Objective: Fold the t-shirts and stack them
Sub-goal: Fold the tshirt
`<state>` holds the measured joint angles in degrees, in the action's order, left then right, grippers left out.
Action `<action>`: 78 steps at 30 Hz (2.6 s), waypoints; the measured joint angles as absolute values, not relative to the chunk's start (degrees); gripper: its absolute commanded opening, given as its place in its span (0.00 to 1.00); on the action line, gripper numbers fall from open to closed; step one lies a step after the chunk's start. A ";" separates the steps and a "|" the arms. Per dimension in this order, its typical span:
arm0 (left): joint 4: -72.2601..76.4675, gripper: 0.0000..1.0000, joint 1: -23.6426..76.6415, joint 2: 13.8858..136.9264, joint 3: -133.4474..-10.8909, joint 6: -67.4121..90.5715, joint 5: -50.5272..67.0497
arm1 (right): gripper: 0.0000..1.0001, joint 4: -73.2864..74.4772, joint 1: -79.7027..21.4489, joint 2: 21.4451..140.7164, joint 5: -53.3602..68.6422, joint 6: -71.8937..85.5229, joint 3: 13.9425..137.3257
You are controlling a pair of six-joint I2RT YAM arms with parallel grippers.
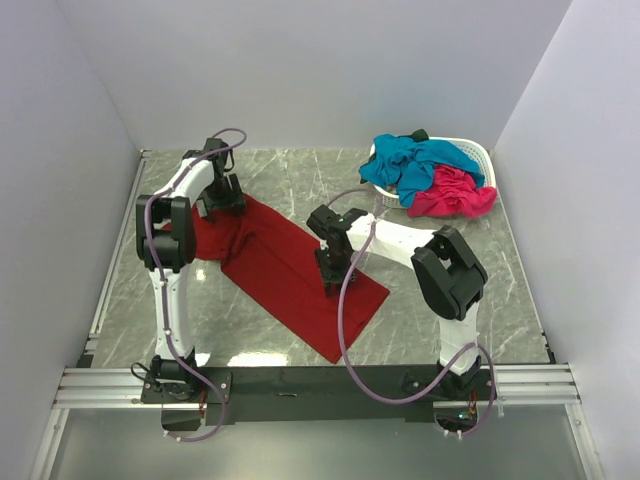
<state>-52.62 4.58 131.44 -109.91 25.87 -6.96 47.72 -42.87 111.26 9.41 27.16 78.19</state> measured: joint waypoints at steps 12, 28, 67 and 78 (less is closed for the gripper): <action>-44.82 0.89 4.58 108.66 -88.25 30.48 -5.69 | 0.41 51.51 -39.38 110.48 1.76 24.25 81.62; -41.21 0.89 3.88 114.37 -81.95 33.15 -1.15 | 0.40 46.33 -40.45 110.69 -0.38 24.25 74.85; -39.77 0.90 0.73 140.46 -122.74 25.08 -1.76 | 0.40 46.33 -49.76 125.84 23.64 23.35 95.72; -36.42 0.93 0.67 129.29 -108.40 25.61 -0.69 | 0.42 47.97 -49.98 123.66 19.86 20.84 101.73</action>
